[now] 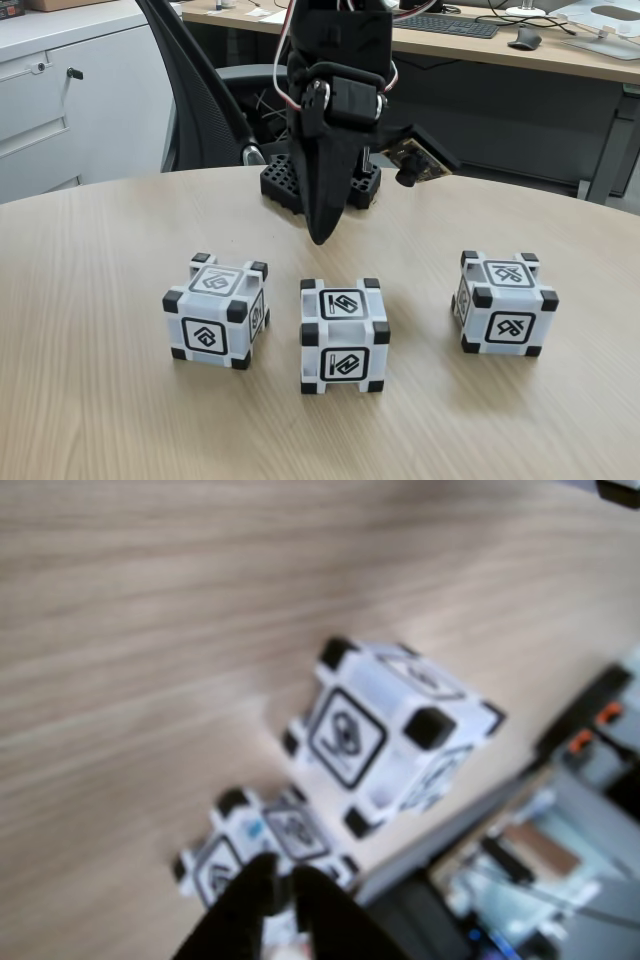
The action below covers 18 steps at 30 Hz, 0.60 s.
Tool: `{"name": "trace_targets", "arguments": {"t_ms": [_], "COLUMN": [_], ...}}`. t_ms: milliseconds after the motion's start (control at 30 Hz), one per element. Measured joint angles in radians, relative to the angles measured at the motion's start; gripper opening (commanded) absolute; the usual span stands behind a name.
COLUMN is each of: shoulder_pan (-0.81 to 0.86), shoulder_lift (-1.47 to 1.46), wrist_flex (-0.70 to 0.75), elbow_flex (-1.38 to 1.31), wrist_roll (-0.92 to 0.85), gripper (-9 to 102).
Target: Stack cubes from left to right.
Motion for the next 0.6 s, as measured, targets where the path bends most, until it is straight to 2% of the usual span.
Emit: {"name": "trace_targets", "arguments": {"t_ms": [600], "shoulder_pan": [-0.002], "shoulder_lift": [0.0], "wrist_flex": [0.0], "elbow_flex": [0.0], "wrist_roll": [0.006], "gripper": [0]}}
